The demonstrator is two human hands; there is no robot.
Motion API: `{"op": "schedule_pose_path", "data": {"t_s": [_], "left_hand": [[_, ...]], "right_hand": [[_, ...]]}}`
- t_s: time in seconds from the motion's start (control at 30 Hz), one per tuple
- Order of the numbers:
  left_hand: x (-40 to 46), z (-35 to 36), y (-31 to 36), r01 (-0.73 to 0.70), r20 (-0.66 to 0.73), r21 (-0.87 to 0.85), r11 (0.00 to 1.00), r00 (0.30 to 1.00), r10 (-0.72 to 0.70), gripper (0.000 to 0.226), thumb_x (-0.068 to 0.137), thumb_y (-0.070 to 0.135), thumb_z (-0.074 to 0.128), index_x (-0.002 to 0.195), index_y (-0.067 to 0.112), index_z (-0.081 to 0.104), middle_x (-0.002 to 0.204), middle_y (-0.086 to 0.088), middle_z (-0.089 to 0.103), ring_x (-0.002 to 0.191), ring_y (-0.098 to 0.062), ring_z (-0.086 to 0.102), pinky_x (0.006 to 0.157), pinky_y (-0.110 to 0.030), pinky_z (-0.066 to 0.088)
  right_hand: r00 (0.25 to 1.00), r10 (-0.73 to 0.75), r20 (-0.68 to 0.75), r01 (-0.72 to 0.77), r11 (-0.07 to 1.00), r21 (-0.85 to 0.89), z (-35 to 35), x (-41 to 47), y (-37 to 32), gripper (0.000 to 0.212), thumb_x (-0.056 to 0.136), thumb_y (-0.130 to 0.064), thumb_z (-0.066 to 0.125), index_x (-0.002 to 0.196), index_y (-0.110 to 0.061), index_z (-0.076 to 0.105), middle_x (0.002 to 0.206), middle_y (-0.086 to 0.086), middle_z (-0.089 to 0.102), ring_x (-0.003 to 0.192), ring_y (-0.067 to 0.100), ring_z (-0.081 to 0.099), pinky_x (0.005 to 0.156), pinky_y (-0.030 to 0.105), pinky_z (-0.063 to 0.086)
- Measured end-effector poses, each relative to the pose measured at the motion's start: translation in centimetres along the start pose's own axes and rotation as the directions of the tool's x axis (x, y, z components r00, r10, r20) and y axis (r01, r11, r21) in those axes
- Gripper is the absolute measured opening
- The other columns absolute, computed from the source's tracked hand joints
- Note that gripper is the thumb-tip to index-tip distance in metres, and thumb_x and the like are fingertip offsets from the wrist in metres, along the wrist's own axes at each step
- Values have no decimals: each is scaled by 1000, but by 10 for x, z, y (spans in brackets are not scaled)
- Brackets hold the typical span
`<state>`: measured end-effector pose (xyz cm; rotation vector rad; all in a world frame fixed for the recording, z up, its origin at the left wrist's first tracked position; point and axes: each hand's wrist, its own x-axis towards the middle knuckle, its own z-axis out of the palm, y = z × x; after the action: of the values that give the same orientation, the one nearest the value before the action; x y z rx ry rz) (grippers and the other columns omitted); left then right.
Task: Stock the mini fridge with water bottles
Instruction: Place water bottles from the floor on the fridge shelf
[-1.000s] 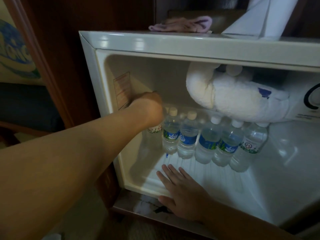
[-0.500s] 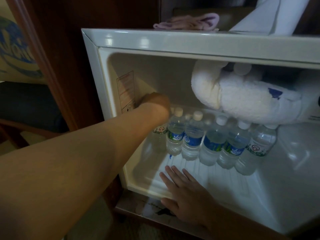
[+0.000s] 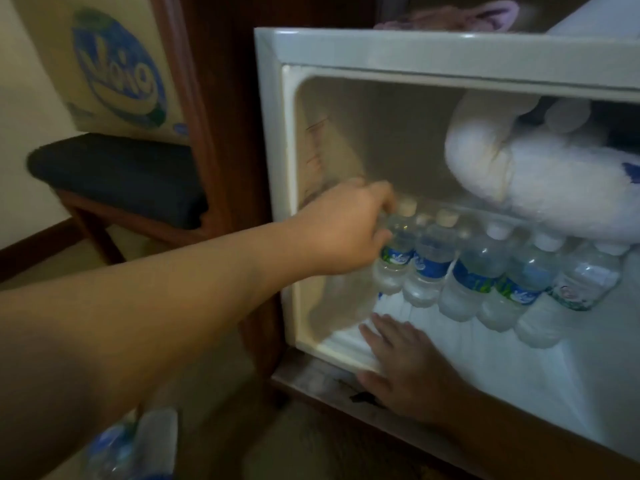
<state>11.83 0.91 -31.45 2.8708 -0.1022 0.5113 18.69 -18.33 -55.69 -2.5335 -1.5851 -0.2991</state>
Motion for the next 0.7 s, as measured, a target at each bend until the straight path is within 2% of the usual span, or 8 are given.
{"op": "schedule_pose_path", "data": {"t_s": [0.03,0.1,0.2,0.27,0.33,0.47,0.6,0.7], "left_hand": [[-21,-7,-2,-95,27,-78,992,995,97,25,98,35,69,118,21,67,101,3,67,81,0,61,76,-21,47],[-65,-20,-11,-252,101,-155,955,958,269,13,100,33,68,102,20,72,84,9,66,69,-1,60,67,-18,47],[-131,-31,-43,-274,225,-159,949,926,305,19,99,23,67,82,15,68,72,4,63,64,-11,60,63,-23,47],[-173,-37,-78,-173,325,-102,980,925,197,22,99,25,62,77,20,64,71,8,59,64,-6,56,64,-17,44],[-214,-42,-120,19,447,67,998,893,-47,20,101,41,51,83,36,60,76,14,58,69,-2,58,70,-16,49],[-284,-41,-192,239,530,390,889,731,-429,23,102,48,45,91,36,62,81,13,62,74,-1,61,76,-29,56],[-331,-28,-219,257,664,486,836,514,-543,20,106,49,45,112,36,60,104,10,64,92,-7,63,87,-33,56],[-364,6,-221,136,744,499,856,441,-503,37,105,44,47,140,33,52,132,2,59,114,-18,62,92,-38,55]], "right_hand": [[1000,-2,-15,2,999,-32,-6,8,-7,69,99,-66,41,141,-14,60,144,17,58,128,36,57,99,52,49],[993,-47,-108,41,997,-60,-20,24,-29,56,97,-61,48,121,-14,67,116,13,62,101,33,61,80,46,49],[940,-246,-238,254,967,1,-39,42,-75,28,94,-42,61,98,-15,68,96,8,59,82,27,55,69,42,46],[891,-417,-181,434,898,71,-41,50,-108,20,96,-39,59,89,-21,63,90,3,57,79,23,52,67,37,44],[829,-553,-84,559,817,138,-35,58,-139,24,102,-41,50,85,-25,58,85,-2,54,76,18,49,65,34,43],[674,-733,85,710,676,199,-4,72,-199,14,99,-37,54,93,-25,57,85,-2,56,76,19,51,59,36,48],[469,-822,322,732,566,380,32,85,-256,24,100,-27,59,123,-24,52,116,6,55,101,22,52,77,41,45],[444,-825,350,747,556,364,53,74,-295,38,101,-21,55,138,-23,51,136,13,48,120,30,49,89,47,45]]}}
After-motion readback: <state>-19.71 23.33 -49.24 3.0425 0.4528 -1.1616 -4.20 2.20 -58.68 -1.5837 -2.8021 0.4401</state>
